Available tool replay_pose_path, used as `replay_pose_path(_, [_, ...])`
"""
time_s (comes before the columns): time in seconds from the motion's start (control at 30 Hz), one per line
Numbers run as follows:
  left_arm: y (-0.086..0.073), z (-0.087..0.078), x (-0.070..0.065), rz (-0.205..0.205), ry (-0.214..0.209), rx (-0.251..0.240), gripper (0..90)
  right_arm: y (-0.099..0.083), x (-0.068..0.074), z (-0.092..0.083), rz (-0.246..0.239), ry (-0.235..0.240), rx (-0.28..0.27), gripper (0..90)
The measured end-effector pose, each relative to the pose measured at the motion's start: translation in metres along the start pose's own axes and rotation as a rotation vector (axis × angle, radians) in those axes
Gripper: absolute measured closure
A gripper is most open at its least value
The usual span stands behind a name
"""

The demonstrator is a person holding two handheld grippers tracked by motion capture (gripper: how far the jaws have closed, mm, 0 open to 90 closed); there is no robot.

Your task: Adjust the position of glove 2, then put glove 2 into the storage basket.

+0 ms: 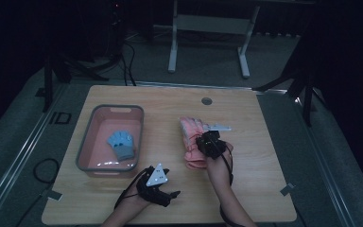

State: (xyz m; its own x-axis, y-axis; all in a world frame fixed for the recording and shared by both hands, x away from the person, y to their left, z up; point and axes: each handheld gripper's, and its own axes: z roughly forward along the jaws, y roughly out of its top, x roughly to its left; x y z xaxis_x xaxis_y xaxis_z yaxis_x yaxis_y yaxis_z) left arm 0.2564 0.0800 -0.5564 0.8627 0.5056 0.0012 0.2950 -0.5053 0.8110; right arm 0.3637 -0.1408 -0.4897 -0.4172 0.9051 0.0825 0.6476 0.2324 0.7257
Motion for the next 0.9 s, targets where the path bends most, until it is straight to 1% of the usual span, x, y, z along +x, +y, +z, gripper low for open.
replay_pose_path(0.03, [0.0,0.0,0.0,-0.001,0.0,-0.001,14.4,0.001,-0.001,-0.003,-0.006,0.006,-0.005,74.7])
replay_pose_path(0.1, [0.0,0.0,0.001,-0.003,0.004,0.003,14.5,0.003,-0.003,-0.008,-0.011,0.035,-0.016,67.3])
replay_pose_path(0.17, [0.0,0.0,0.001,-0.002,0.008,0.003,14.4,0.006,-0.008,-0.015,-0.035,0.051,-0.033,56.7])
replay_pose_path(0.23, [0.0,0.0,0.002,-0.006,0.007,0.0,14.5,0.008,-0.014,-0.021,-0.054,0.078,-0.056,45.8])
replay_pose_path(0.3, [0.001,-0.001,0.004,-0.019,0.005,-0.008,14.4,0.01,-0.02,-0.027,-0.063,0.086,-0.07,34.9])
replay_pose_path(0.37, [0.002,-0.001,0.004,-0.028,0.005,-0.007,14.4,0.012,-0.027,-0.032,-0.065,0.127,-0.07,24.6])
replay_pose_path(0.43, [0.005,-0.001,0.003,-0.046,0.004,-0.017,14.0,0.013,-0.033,-0.036,-0.066,0.143,-0.081,17.4])
replay_pose_path(0.47, [0.007,-0.001,0.003,-0.056,0.006,-0.01,13.3,0.014,-0.037,-0.038,-0.069,0.157,-0.093,14.2])
replay_pose_path(0.5, [0.01,-0.001,0.003,-0.066,0.015,-0.012,13.3,0.014,-0.039,-0.039,-0.076,0.147,-0.1,13.9])
replay_pose_path(0.53, [0.012,-0.002,0.003,-0.072,0.021,-0.016,13.3,0.013,-0.042,-0.039,-0.094,0.134,-0.098,13.4])
replay_pose_path(0.57, [0.015,-0.002,0.003,-0.079,0.018,-0.018,13.3,0.013,-0.044,-0.039,-0.109,0.137,-0.094,13.3])
replay_pose_path(0.63, [0.023,-0.005,0.002,-0.09,0.018,-0.012,13.3,0.012,-0.049,-0.04,-0.133,0.152,-0.112,13.5])
replay_pose_path(0.67, [0.028,-0.007,0.001,-0.099,0.021,-0.013,13.3,0.011,-0.052,-0.041,-0.16,0.147,-0.123,13.3])
replay_pose_path(0.7, [0.031,-0.009,0.001,-0.102,0.021,-0.017,13.3,0.009,-0.055,-0.042,-0.174,0.138,-0.142,13.3])
replay_pose_path(0.73, [0.036,-0.012,0.001,-0.113,0.018,-0.025,13.3,0.008,-0.057,-0.043,-0.177,0.135,-0.139,13.4])
replay_pose_path(0.77, [0.036,-0.012,0.001,-0.113,0.018,-0.025,13.3,0.008,-0.057,-0.043,-0.177,0.135,-0.139,13.4])
replay_pose_path(0.8, [0.036,-0.012,0.001,-0.113,0.018,-0.025,13.3,0.007,-0.06,-0.044,-0.179,0.147,-0.128,13.4])
replay_pose_path(0.83, [0.054,-0.019,0.003,-0.127,0.015,-0.041,13.3,0.005,-0.066,-0.047,-0.167,0.165,-0.109,13.1])
replay_pose_path(0.9, [0.066,-0.022,0.006,-0.132,0.029,-0.048,13.4,0.003,-0.071,-0.05,-0.146,0.175,-0.079,13.2])
